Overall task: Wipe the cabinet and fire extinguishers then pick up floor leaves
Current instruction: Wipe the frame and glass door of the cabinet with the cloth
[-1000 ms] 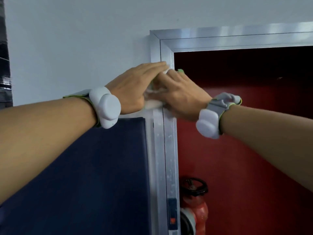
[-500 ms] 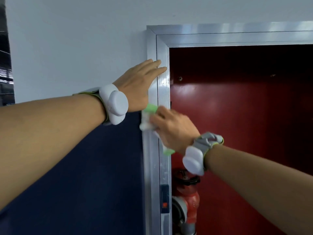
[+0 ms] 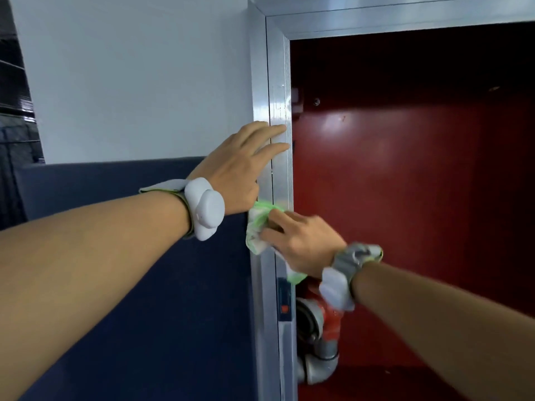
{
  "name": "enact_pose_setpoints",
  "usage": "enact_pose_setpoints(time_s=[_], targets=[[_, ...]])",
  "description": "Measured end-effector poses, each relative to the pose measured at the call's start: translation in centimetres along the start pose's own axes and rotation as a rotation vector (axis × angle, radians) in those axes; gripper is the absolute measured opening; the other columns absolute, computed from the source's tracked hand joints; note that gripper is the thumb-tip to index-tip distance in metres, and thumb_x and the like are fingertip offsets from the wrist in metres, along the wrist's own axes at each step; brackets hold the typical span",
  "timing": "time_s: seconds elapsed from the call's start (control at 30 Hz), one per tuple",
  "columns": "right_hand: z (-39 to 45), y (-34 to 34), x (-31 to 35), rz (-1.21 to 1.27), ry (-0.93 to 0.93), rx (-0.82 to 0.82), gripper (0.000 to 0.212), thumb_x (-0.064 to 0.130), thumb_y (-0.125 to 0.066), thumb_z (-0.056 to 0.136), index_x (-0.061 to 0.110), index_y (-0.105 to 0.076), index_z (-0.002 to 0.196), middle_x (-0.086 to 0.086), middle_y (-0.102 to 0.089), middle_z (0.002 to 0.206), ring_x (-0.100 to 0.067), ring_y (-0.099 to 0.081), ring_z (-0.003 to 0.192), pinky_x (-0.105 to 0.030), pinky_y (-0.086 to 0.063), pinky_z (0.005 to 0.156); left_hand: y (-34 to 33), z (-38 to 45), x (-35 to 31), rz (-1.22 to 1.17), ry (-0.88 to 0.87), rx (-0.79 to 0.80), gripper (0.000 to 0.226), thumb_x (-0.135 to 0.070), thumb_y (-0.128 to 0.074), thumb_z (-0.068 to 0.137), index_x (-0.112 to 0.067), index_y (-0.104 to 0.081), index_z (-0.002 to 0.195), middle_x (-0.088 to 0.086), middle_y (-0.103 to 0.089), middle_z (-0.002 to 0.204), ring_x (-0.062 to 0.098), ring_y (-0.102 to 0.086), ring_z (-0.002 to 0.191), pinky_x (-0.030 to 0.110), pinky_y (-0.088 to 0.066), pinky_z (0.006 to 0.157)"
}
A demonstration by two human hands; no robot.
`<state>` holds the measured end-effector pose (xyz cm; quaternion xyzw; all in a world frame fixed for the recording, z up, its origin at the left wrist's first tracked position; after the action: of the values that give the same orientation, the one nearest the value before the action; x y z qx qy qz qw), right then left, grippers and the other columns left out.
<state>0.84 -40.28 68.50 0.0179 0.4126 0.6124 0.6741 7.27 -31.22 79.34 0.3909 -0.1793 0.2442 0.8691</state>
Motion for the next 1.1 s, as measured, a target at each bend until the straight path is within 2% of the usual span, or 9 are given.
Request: enact_pose_setpoints(time_s=[0.07, 0.17, 0.33, 0.6, 0.7, 0.77, 0.87, 0.97, 1.1], targets=[[2.3, 1.9, -2.0, -0.086, 0.071, -0.001, 0.021, 0.004, -0.068, 0.080, 0.012, -0.059, 0.098, -0.009, -0.055, 0.093, -0.025, -0.054, 0.062, -0.029, -0.042, 0.036, -0.1, -0.1, 0.0, -0.001, -0.003, -0.002, 0.075, -0.007, -0.045, 0.072, -0.009, -0.042, 0.147, 0.009, -0.033, 0.157, 0.032, -0.029, 0.145, 0.045, -0.031, 0.119], [5.7, 4.9, -5.2, -0.052, -0.247, -0.241, 0.020, 0.012, -0.062, 0.084, 0.010, -0.059, 0.103, -0.015, -0.058, 0.101, -0.036, -0.058, 0.064, -0.041, -0.051, 0.044, 0.2, -0.2, 0.1, -0.102, 0.036, -0.071, 0.068, -0.026, -0.034, 0.083, -0.007, -0.037, 0.149, 0.009, -0.037, 0.155, 0.029, -0.030, 0.145, 0.045, -0.032, 0.118], [2.6, 1.7, -2.3, 0.114, -0.538, -0.453, 0.011, 0.011, -0.059, 0.090, 0.005, -0.064, 0.097, -0.013, -0.055, 0.095, -0.032, -0.051, 0.066, -0.039, -0.047, 0.044, -1.4, -1.2, -1.1, -0.056, -0.003, -0.059, 0.071, -0.006, -0.044, 0.083, -0.009, -0.030, 0.153, 0.007, -0.032, 0.159, 0.028, -0.025, 0.149, 0.045, -0.028, 0.120], [-7.5, -6.1, 5.3, 0.197, -0.366, -0.098, 0.035, 0.001, -0.072, 0.069, 0.018, -0.065, 0.099, -0.004, -0.052, 0.098, -0.024, -0.057, 0.072, -0.032, -0.046, 0.036, -5.4, -4.7, -4.6, 0.040, -0.078, 0.061, 0.079, 0.001, -0.044, 0.075, -0.015, -0.034, 0.152, 0.009, -0.018, 0.164, 0.034, -0.017, 0.151, 0.046, -0.028, 0.121], [-6.1, -4.8, 4.7, 0.111, -0.153, 0.033, 0.031, -0.001, -0.071, 0.070, 0.015, -0.062, 0.096, -0.006, -0.052, 0.094, -0.026, -0.054, 0.065, -0.031, -0.042, 0.033, -5.9, -5.2, -5.0, 0.020, -0.095, 0.080, 0.080, 0.001, -0.046, 0.075, -0.014, -0.032, 0.152, 0.008, -0.019, 0.164, 0.032, -0.017, 0.151, 0.044, -0.027, 0.121], [-3.7, -2.5, 2.4, 0.070, -0.194, -0.024, 0.026, 0.000, -0.071, 0.073, 0.011, -0.065, 0.096, -0.011, -0.057, 0.095, -0.030, -0.056, 0.061, -0.031, -0.044, 0.035, -6.0, -5.2, -4.9, -0.021, -0.070, 0.058, 0.078, -0.001, -0.047, 0.078, -0.013, -0.031, 0.153, 0.007, -0.020, 0.163, 0.029, -0.017, 0.152, 0.044, -0.027, 0.121], [-0.4, 0.2, 0.1, 0.115, -0.501, -0.253, 0.016, 0.001, -0.067, 0.079, 0.003, -0.063, 0.094, -0.018, -0.059, 0.100, -0.036, -0.053, 0.052, -0.033, -0.044, 0.040, -5.6, -4.9, -4.5, -0.189, 0.008, -0.027, 0.064, -0.012, -0.043, 0.089, -0.010, -0.031, 0.152, 0.007, -0.027, 0.161, 0.025, -0.022, 0.151, 0.045, -0.031, 0.119], [-2.3, -2.2, 1.8, 0.196, -0.627, -0.317, 0.016, 0.001, -0.065, 0.078, 0.004, -0.065, 0.095, -0.015, -0.055, 0.093, -0.033, -0.049, 0.053, -0.032, -0.042, 0.038, -6.3, -5.2, -5.1, -0.167, -0.010, -0.046, 0.066, -0.012, -0.041, 0.086, -0.011, -0.034, 0.151, 0.007, -0.028, 0.161, 0.027, -0.021, 0.151, 0.046, -0.030, 0.119], [-10.6, -8.9, 9.3, 0.171, -0.341, 0.043, 0.033, 0.002, -0.056, 0.071, 0.015, -0.063, 0.100, -0.009, -0.053, 0.096, -0.028, -0.054, 0.061, -0.032, -0.044, 0.034, -8.1, -7.3, -7.0, -0.052, -0.087, 0.009, 0.077, 0.001, -0.040, 0.074, -0.012, -0.039, 0.150, 0.011, -0.025, 0.162, 0.033, -0.017, 0.152, 0.049, -0.024, 0.121]])
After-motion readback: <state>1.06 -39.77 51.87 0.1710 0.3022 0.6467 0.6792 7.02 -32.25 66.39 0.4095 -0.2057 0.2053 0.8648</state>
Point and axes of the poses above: each hand's wrist, its own z-axis towards the middle knuckle, its own y-axis out of the back of the hand, x = y × z, the point moved 5 cm from there along z, towards the middle knuckle
